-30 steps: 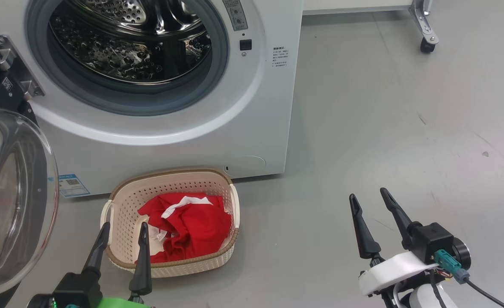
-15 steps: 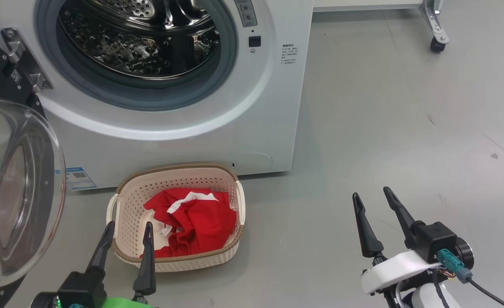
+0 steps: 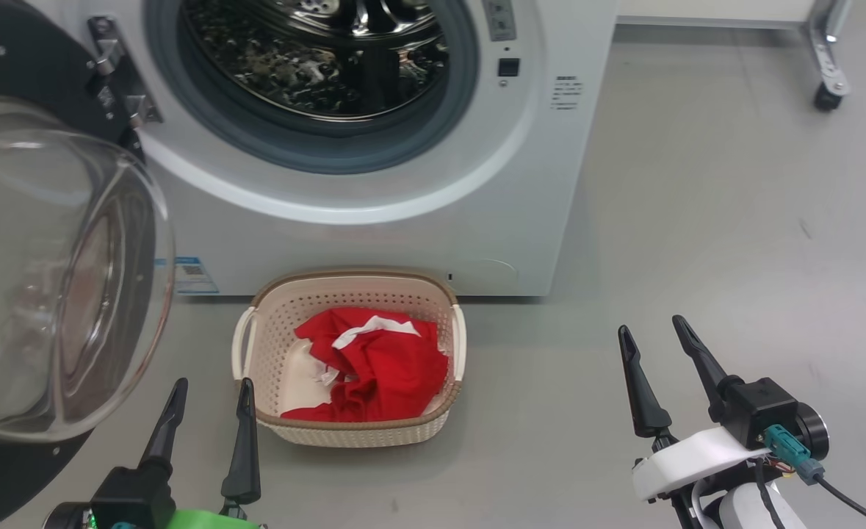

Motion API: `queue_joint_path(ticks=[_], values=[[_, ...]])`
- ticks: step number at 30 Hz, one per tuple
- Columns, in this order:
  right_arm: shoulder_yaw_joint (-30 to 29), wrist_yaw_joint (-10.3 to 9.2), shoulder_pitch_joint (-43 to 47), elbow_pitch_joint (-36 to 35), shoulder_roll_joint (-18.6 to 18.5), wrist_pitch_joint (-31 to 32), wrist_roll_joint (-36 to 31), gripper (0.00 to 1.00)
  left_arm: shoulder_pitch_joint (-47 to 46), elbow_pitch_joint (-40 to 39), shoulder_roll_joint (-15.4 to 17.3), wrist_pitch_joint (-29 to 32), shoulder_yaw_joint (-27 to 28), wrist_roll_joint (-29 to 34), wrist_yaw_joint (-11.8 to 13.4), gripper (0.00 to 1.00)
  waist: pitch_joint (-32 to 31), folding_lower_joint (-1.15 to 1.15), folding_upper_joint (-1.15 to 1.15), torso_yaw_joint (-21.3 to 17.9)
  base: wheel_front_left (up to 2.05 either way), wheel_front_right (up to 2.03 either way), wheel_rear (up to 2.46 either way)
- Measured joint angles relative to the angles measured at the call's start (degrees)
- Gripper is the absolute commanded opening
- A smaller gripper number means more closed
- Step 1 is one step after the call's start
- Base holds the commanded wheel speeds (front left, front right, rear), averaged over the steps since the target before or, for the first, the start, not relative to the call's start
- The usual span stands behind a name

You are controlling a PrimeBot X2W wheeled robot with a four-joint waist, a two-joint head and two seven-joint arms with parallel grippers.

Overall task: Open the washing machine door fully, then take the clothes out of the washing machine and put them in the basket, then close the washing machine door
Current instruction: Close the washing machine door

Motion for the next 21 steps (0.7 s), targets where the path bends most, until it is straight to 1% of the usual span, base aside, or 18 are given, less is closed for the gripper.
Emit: queue_joint_path(ticks=[9,10,14,21], values=[[0.3,0.15,0.0,0.3,-0.7,0.0,-0.1,1.0,0.0,1.3,0.0,-1.0,0.4,-0.4,0.4,1.0,-0.1,0.0,0.0,6.4,0.0,0.0,0.0],[0.3,0.15,0.0,0.4,-0.7,0.0,-0.1,1.0,0.0,1.8,0.0,-1.0,0.3,-0.4,0.4,1.0,-0.2,0.0,0.0,7.9,0.0,0.0,0.0],[0.5,0.23,0.0,0.6,-0.7,0.0,-0.1,1.0,0.0,2.2,0.0,-1.0,0.2,-1.5,0.4,1.0,-0.6,0.0,0.0,11.0,0.0,0.0,0.0],[1.1,0.24,1.4,1.0,-0.6,0.0,-0.1,1.0,0.0,2.9,0.0,-1.0,0.3,-1.5,0.4,1.0,-1.7,0.0,0.0,15.9,0.0,0.0,0.0]])
